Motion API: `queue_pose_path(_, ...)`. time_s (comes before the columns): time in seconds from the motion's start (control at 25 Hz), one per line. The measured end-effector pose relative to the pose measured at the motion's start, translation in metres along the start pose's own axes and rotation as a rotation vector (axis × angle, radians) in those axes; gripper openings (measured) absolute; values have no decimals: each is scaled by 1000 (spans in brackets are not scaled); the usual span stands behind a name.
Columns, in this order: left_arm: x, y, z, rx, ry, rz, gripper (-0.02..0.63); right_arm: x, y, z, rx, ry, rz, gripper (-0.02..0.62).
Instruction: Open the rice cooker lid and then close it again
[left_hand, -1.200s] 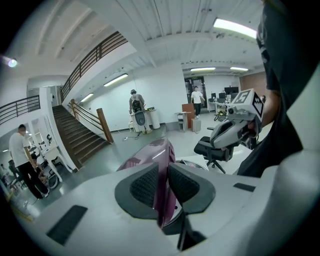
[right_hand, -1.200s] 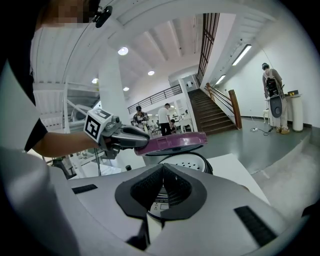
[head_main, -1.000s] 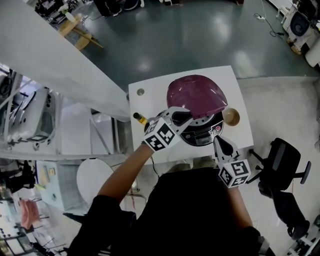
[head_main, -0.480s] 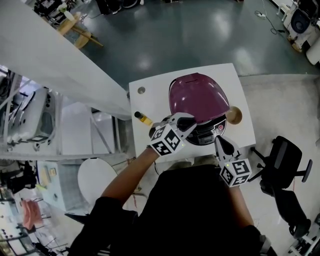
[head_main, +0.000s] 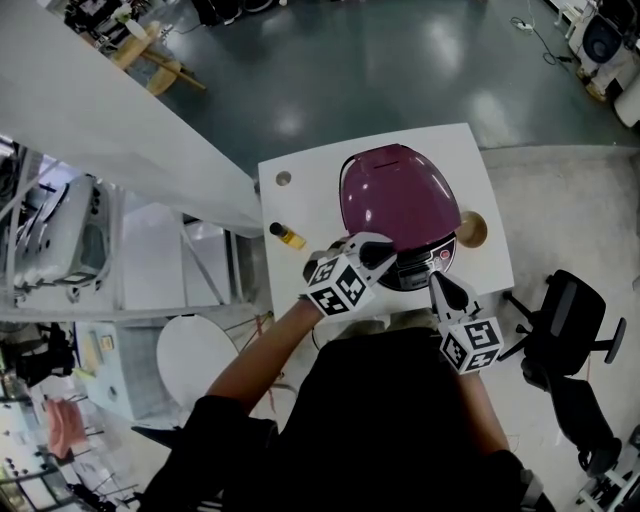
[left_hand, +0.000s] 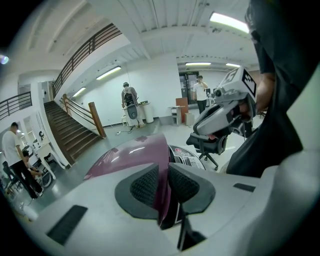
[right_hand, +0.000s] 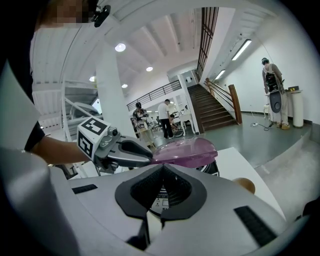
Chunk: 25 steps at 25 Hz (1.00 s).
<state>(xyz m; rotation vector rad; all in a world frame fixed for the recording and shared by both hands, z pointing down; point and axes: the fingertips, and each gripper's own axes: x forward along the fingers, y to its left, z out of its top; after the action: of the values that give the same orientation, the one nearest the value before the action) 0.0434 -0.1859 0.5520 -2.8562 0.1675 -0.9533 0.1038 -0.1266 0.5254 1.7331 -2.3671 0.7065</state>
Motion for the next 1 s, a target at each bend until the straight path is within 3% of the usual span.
queue_pose_path(1.0,24,-19,-31,-29,50,-74,52,16,-9,-12,36,39,-7,0)
